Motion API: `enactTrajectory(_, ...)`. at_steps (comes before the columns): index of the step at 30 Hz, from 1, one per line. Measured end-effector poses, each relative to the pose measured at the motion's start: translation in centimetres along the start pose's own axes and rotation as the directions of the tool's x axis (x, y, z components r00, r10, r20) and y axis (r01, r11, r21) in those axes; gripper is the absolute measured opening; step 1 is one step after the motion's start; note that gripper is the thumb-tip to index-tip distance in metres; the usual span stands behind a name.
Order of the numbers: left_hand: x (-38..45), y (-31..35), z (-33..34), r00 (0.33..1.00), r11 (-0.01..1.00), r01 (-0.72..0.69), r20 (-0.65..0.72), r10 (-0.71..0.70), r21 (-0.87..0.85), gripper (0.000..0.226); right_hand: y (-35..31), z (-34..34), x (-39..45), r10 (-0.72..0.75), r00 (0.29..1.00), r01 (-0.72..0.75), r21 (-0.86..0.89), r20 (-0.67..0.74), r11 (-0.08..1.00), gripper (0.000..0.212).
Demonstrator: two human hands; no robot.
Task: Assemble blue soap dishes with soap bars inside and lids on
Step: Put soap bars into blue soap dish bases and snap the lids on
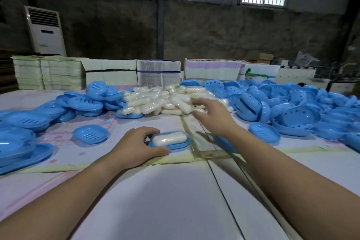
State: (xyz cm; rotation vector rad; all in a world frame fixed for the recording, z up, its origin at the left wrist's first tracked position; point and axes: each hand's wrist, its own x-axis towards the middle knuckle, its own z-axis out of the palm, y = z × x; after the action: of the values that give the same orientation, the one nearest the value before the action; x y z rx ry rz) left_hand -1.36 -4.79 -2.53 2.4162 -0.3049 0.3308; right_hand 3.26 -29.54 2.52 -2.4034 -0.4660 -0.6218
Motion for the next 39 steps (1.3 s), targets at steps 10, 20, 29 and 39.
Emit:
enactTrajectory(10, -0.2, 0.2, -0.2, 0.999, 0.999, -0.028, 0.018, 0.029, -0.017, 0.052, 10.8, -4.3, -0.1, 0.541, 0.807, -0.584, -0.455, -0.236, 0.672, 0.042)
enactTrajectory(20, -0.3, 0.1, -0.3, 0.999, 1.000, -0.021, 0.040, 0.021, -0.016, 0.045, 11.2, -4.6, -0.1, 0.548, 0.795, -0.607, -0.350, -0.261, 0.713, 0.032)
enactTrajectory(29, -0.3, 0.2, -0.3, 0.999, 1.000, -0.011, 0.049, 0.012, -0.027, 0.045, 11.1, -5.0, 0.0, 0.419, 0.798, -0.554, -0.251, -0.433, 0.794, 0.033)
enactTrajectory(39, -0.2, -0.1, -0.2, 0.999, 0.999, -0.001, 0.047, 0.003, -0.034, 0.048, 7.7, -4.5, 0.3, 0.221, 0.887, -0.297, -0.133, -0.406, 0.946, 0.031)
